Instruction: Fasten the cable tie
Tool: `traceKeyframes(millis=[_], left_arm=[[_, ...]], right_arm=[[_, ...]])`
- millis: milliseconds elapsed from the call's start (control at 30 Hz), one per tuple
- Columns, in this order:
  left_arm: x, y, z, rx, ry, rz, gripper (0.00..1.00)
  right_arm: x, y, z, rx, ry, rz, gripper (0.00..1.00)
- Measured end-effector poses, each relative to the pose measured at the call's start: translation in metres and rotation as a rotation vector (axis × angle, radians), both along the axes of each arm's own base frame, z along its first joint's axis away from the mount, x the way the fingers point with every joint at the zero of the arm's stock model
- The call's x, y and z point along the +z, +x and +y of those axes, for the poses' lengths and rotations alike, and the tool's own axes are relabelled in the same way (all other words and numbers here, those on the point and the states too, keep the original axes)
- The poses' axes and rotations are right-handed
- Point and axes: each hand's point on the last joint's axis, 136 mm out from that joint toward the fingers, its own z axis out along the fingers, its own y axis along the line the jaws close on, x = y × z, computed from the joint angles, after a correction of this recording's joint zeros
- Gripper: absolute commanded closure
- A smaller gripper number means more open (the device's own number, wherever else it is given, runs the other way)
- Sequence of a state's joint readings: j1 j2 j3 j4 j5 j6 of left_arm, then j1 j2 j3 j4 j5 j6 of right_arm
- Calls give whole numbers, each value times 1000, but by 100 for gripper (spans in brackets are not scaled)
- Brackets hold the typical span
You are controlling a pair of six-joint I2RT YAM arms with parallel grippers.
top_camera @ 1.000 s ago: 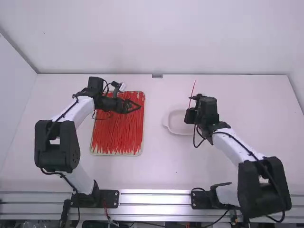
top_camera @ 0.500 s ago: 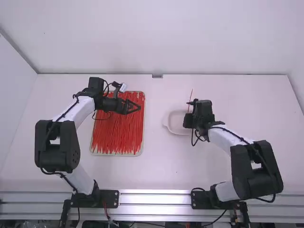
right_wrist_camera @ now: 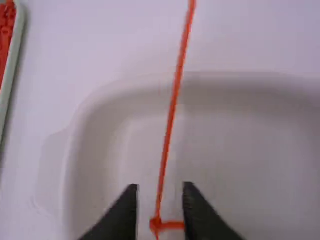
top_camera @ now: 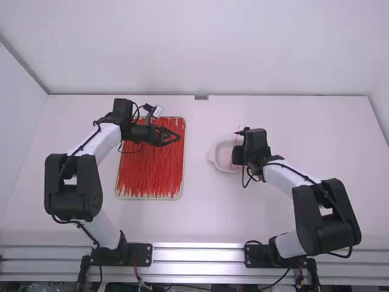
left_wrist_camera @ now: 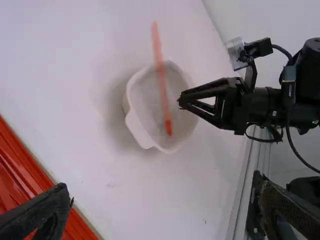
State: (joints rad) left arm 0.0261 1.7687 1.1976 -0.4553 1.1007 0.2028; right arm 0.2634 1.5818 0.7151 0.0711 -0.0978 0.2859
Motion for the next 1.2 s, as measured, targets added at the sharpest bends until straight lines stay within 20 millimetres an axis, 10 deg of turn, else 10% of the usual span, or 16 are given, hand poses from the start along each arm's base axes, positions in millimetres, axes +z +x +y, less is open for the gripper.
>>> traceKeyframes(millis=[33,67,667,900,1200], left_arm=[[0,0,0,0,0,0,1],[0,0,0,0,0,0,0],[-2,1,1,3,13,-5,1],[14,3,21,68,53,-42,1],[79,-6,102,331,184,-203,1]], right_arm=[[0,0,0,0,-3,-1,47],[0,0,-1,-5,-5,-1,1],[1,-4,-6,2,-37,6,1],[48,-10,-21,-35,-89,-91,1],[115,-30,-36,-61,-106,-241,1]])
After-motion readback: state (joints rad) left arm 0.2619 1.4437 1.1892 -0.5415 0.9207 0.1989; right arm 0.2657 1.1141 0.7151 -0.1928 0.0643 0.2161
